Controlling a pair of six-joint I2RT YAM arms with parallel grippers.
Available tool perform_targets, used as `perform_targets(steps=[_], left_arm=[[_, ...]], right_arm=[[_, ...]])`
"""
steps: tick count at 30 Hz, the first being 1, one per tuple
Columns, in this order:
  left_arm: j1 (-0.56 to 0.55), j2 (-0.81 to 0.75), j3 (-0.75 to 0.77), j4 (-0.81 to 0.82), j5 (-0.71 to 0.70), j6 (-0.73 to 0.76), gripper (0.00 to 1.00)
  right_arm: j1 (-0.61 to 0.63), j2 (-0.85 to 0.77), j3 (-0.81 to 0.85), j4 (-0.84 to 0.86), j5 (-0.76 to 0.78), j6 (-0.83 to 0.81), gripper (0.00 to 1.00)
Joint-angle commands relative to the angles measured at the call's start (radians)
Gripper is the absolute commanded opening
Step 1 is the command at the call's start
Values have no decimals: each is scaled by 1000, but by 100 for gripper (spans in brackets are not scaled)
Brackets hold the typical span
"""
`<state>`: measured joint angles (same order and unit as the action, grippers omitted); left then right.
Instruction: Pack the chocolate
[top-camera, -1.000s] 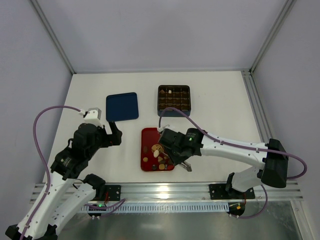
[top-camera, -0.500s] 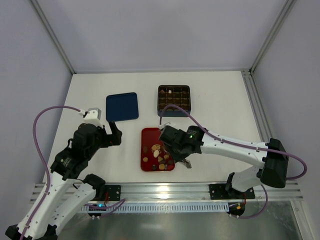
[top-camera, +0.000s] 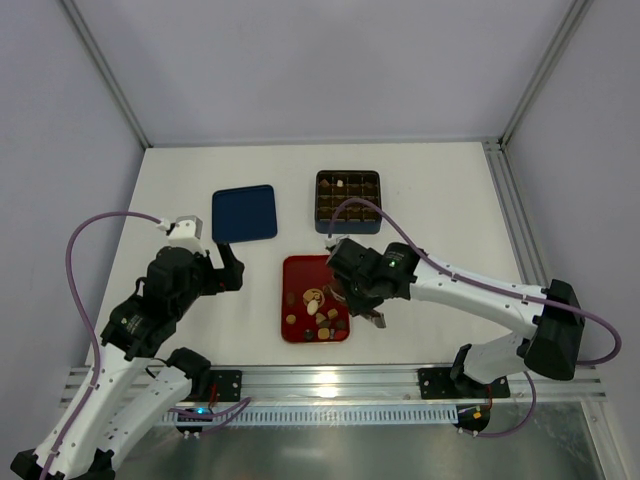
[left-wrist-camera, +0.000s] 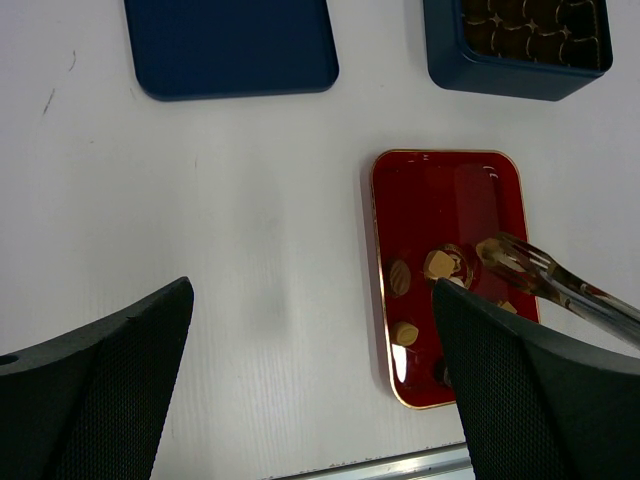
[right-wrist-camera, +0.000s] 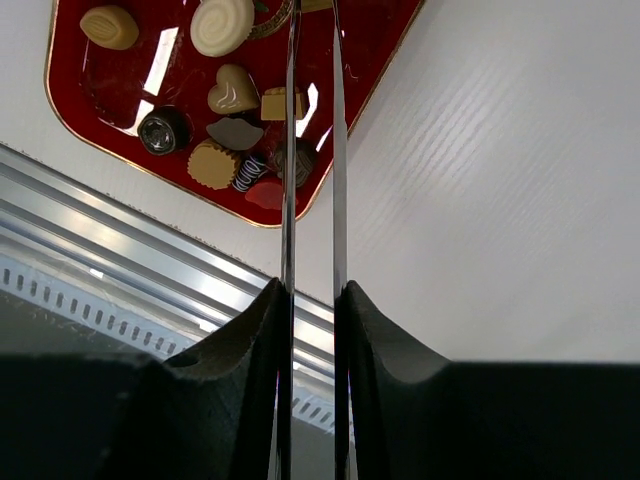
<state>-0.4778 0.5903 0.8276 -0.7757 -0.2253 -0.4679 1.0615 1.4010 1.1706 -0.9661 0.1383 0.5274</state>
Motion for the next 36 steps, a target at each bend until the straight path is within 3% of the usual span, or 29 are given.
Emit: perform_targets(steps=[1, 12, 18, 28, 36], left_arm=[[-4, -7, -4, 24, -8, -5, 100], [-5, -7, -4, 24, -9, -5, 100], [-5, -6, -5, 23, -8, -8, 100], [-4, 0, -4, 24, -8, -6, 100], [-5, -1, -4, 21, -11, -5, 100]], right_arm=[[-17, -62, 60, 17, -5, -10, 29], [-118, -99, 115, 21, -17, -53, 29], [-248, -62, 217, 66, -29, -109, 28], [-425, 188, 486, 155, -63, -147, 27], [-457, 435, 688, 132, -54, -155, 25]])
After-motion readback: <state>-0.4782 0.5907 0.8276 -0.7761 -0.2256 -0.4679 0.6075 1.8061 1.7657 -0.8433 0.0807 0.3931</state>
